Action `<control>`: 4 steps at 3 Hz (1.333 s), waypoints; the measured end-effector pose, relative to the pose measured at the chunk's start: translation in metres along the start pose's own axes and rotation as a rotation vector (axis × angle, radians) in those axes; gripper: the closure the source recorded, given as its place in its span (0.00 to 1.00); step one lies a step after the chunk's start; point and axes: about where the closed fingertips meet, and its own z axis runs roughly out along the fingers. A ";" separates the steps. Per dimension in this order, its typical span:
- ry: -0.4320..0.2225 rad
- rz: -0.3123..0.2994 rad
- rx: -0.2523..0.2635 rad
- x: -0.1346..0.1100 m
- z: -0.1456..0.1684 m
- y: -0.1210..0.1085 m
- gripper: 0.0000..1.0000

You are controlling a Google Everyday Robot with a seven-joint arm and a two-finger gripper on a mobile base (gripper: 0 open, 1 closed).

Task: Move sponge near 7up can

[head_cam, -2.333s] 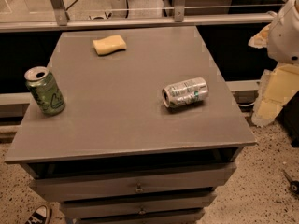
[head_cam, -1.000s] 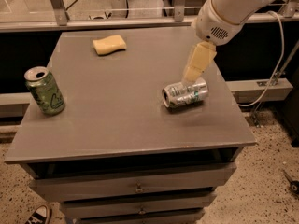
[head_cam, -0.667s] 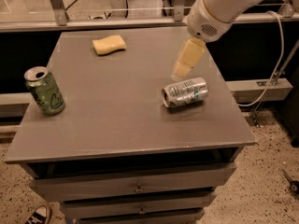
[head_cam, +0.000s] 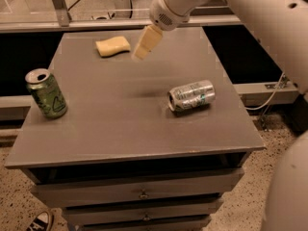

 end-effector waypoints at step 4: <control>-0.160 0.369 0.009 -0.022 0.171 -0.068 0.16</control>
Offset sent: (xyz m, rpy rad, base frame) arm 0.1552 0.0810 -0.0896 0.2861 0.0741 -0.2452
